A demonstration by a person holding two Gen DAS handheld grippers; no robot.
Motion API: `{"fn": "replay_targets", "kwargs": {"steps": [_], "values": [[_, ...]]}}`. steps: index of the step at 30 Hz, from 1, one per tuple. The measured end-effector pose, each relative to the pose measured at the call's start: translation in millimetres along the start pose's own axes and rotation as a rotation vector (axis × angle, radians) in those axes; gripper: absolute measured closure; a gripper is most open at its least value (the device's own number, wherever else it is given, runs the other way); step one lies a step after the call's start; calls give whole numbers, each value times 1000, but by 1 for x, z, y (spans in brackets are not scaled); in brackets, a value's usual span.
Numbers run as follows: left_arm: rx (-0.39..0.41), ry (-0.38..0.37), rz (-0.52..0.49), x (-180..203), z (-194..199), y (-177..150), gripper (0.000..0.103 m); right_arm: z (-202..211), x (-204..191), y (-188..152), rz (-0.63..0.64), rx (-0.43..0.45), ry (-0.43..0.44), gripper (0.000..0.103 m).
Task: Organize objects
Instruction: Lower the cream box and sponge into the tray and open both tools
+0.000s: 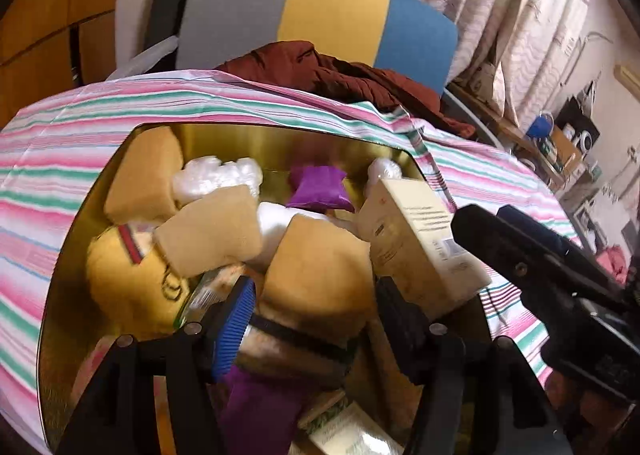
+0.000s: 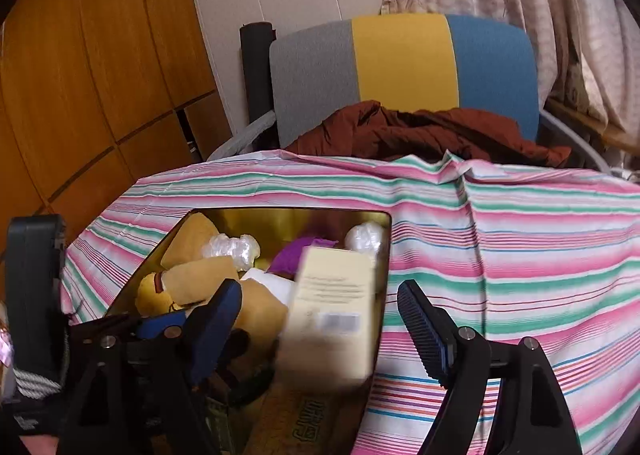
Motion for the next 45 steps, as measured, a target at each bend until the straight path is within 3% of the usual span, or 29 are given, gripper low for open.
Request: {"fn": "replay_targets", "kwargs": {"steps": [5,10,11,19,23,28,31,34,38,41,43,45], "values": [[64,40,4,-9,19,3,40,4,2,-4,0,-10,3,25],[77,58,48,-23,29,9,40,-8,-10,-15,15,-72,71,55],[77,65,62,-26,30,10,40,-12,-13,-18,14,-88,86,57],[77,129,84,-40,43,14,40,-38,-10,-11,113,-95,6,57],[81,211,69,-49,52,16,40,-17,-7,-6,-8,-77,59,57],[90,224,84,-54,58,19,40,12,-25,-22,-31,-115,126,57],[104,240,80,-52,62,21,40,8,-29,-38,-29,-176,144,57],[103,244,59,-45,65,21,40,-9,-21,-43,-25,-193,109,57],[89,273,20,-41,68,21,40,-20,-16,-46,-86,-223,143,56],[97,312,-1,-42,69,22,40,-11,-21,-42,-58,-216,117,41],[104,312,-7,-40,71,23,40,-9,-23,-37,-50,-218,94,17],[112,315,9,-42,75,26,41,-5,-28,-31,-28,-221,70,13]]}}
Point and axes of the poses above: each gripper's, at about its wrist camera, not at the fingertips, and z roughly against the way its jaws point, x to its right, y to its top, the point moved 10 cm from there along -z, roughly the way its jaws point, and after that the axes turned 6 degrees about y, right-handed, at the moved point
